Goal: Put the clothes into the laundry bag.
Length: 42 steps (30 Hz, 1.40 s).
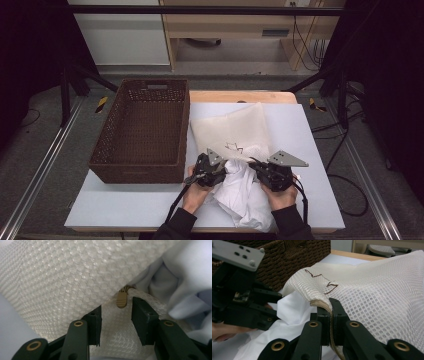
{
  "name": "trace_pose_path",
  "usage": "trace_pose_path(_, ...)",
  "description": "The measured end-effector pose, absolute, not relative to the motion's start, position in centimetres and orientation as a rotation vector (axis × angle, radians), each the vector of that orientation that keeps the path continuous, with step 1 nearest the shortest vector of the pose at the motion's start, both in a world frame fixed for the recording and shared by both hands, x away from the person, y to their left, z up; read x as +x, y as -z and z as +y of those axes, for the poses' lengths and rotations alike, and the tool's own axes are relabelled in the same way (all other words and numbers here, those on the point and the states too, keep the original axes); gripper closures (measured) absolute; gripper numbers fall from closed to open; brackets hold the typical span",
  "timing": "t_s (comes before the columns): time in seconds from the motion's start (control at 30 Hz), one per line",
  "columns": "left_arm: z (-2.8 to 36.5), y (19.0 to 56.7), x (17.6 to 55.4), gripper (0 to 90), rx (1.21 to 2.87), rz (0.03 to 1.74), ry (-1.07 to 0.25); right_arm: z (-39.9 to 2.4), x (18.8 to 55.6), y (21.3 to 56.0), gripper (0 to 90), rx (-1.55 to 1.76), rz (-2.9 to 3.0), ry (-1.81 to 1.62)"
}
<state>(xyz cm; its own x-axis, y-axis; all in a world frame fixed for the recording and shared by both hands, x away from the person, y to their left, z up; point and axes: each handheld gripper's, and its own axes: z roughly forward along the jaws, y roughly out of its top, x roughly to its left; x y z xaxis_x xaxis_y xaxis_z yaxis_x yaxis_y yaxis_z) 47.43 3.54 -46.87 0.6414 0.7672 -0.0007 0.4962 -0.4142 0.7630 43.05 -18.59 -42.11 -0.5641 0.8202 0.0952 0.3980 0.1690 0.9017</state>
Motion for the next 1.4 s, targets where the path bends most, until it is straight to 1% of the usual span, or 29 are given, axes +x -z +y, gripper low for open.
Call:
trace_pose_path(0.1,3.5,47.1,48.0,60.2,2.089,0.962,-0.443,-18.6,43.1,42.1,87.4,1.155,2.038,-1.37)
trace_pose_path(0.13,3.5,47.3,48.3,68.4,2.087,0.964,-0.435,-18.5,43.1,42.2,87.5,1.152,2.042,-1.365)
trace_pose_path(0.17,3.5,47.4,48.4,68.4,2.09,0.962,-0.446,-18.5,43.1,42.2,87.5,1.152,2.042,-1.365)
trace_pose_path(0.2,3.5,47.5,48.5,73.8,2.096,0.966,-0.46,-18.5,43.1,42.2,87.5,1.151,2.043,-1.366)
trace_pose_path(0.27,3.5,47.8,48.9,83.1,2.089,0.975,-0.411,-18.5,43.1,42.1,87.5,1.155,2.043,-1.364)
trace_pose_path(0.3,3.5,47.9,48.9,89.0,2.097,0.971,-0.419,-18.5,43.1,42.2,87.5,1.154,2.045,-1.364)
trace_pose_path(0.43,3.7,47.6,48.5,89.2,2.111,0.951,-0.447,-18.6,43.1,42.1,87.5,1.155,2.042,-1.364)
trace_pose_path(0.6,5.6,45.5,46.9,89.3,2.023,0.916,-0.463,-18.9,43.2,42.0,87.5,1.16,2.03,-1.363)
trace_pose_path(0.73,6.8,44.1,45.5,89.3,1.999,0.886,-0.487,-18.9,43.1,42.0,87.5,1.163,2.026,-1.363)
trace_pose_path(0.87,6.3,44.6,46.2,88.9,2.034,0.856,-0.434,-18.7,43.1,42.0,87.5,1.16,2.031,-1.36)
trace_pose_path(0.9,5.8,45.0,46.5,81.6,2.064,0.861,-0.449,-18.7,43.1,42.0,87.4,1.158,2.034,-1.361)
trace_pose_path(0.93,5.3,45.4,47.0,77.0,2.092,0.874,-0.461,-18.7,43.2,42.0,87.4,1.159,2.034,-1.361)
trace_pose_path(1.0,4.6,46.1,47.9,71.4,2.117,0.897,-0.447,-18.8,43.2,42.1,87.4,1.163,2.034,-1.364)
trace_pose_path(1.07,4.2,46.6,48.7,62.3,2.127,0.893,-0.426,-18.8,43.2,42.1,87.4,1.16,2.039,-1.366)
trace_pose_path(1.1,4.2,46.7,48.8,62.3,2.118,0.879,-0.423,-18.8,43.2,42.1,87.4,1.16,2.039,-1.366)
trace_pose_path(1.2,4.0,46.9,49.2,58.2,2.116,0.853,-0.415,-18.7,43.2,42.1,87.4,1.157,2.044,-1.36)
trace_pose_path(1.23,3.9,47.0,49.3,58.2,2.115,0.855,-0.407,-18.7,43.2,42.1,87.4,1.157,2.044,-1.36)
trace_pose_path(1.27,3.8,47.1,49.4,60.9,2.119,0.867,-0.401,-18.7,43.2,42.2,87.4,1.158,2.044,-1.358)
trace_pose_path(1.33,3.7,47.5,49.8,72.9,2.143,0.869,-0.373,-18.6,43.2,42.2,87.4,1.157,2.044,-1.358)
trace_pose_path(1.37,3.7,47.6,49.8,77.1,2.145,0.879,-0.364,-18.6,43.2,42.1,87.4,1.156,2.045,-1.357)
trace_pose_path(1.4,3.6,47.7,49.8,78.0,2.146,0.883,-0.358,-18.6,43.2,42.1,87.4,1.157,2.045,-1.358)
